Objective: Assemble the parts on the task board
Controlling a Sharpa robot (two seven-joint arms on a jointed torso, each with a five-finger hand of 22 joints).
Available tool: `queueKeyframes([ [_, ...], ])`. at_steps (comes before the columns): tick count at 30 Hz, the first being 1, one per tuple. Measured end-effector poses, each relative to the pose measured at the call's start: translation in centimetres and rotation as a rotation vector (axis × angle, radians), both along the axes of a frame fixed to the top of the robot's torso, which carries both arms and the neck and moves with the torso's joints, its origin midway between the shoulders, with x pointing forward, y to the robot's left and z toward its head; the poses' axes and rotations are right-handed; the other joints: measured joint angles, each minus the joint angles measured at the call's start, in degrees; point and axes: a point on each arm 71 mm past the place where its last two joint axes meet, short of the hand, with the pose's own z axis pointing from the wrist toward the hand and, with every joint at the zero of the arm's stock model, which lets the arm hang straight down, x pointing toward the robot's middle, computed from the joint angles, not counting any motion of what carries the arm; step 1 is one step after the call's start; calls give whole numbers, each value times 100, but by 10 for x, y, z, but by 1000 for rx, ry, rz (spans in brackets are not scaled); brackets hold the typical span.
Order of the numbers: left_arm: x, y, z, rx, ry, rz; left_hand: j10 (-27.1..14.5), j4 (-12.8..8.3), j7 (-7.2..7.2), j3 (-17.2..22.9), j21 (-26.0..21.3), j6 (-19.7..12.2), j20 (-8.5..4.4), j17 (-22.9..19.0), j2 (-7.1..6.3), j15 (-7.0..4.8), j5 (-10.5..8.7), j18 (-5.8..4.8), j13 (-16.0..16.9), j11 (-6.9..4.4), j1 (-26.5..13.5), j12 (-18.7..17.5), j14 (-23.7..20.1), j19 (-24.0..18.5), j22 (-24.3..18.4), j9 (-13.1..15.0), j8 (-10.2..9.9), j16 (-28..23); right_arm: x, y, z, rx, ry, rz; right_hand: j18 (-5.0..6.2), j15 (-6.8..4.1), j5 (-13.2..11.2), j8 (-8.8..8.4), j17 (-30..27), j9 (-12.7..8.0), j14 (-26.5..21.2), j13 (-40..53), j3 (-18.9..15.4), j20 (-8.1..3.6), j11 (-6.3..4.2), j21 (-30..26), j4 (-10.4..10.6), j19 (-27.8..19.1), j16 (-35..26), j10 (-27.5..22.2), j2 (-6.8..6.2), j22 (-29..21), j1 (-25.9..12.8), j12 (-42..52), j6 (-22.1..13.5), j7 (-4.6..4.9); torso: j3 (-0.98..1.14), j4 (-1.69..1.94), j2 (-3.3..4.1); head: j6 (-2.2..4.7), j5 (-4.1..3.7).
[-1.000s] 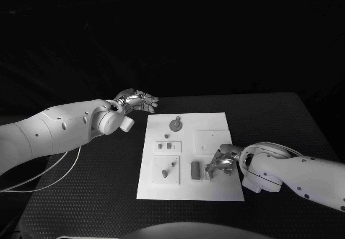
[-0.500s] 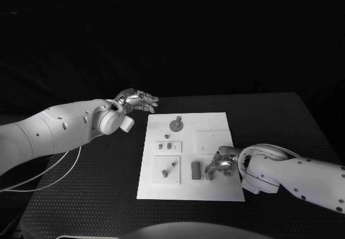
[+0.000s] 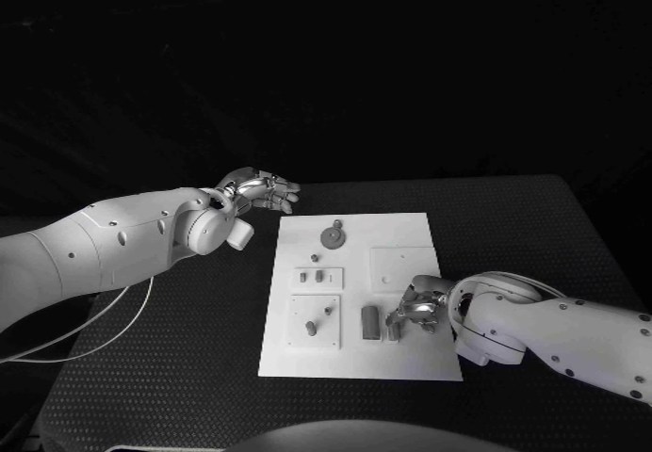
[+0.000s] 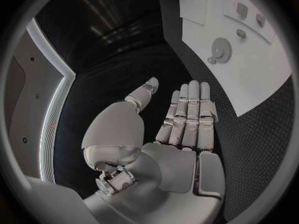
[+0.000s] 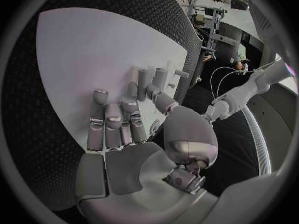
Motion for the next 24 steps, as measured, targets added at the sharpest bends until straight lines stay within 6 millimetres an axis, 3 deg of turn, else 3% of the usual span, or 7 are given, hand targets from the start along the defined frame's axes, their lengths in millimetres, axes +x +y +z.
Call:
queueKeyframes([
  [16,0,0,0,0,0,0,0,0,0,0,0,0,0,5,0,0,0,0,0,0,0,0,0,0,0,0,0,0,1,1,-1,-4,3,0,0,-18,0,0,-5,-1,0,0,0,0,1,1,0,0,0,0,-46,-1,-46,0,19,-15,-1,2,0,-22,11],
  [24,0,0,0,0,1,0,0,0,0,0,0,0,0,4,0,0,0,0,0,0,0,0,0,0,0,-5,0,0,1,1,-1,-4,3,-1,1,-18,2,5,-5,-1,2,-5,35,0,1,1,99,0,0,0,-211,-1,-211,0,10,-6,-1,-1,1,-27,18],
])
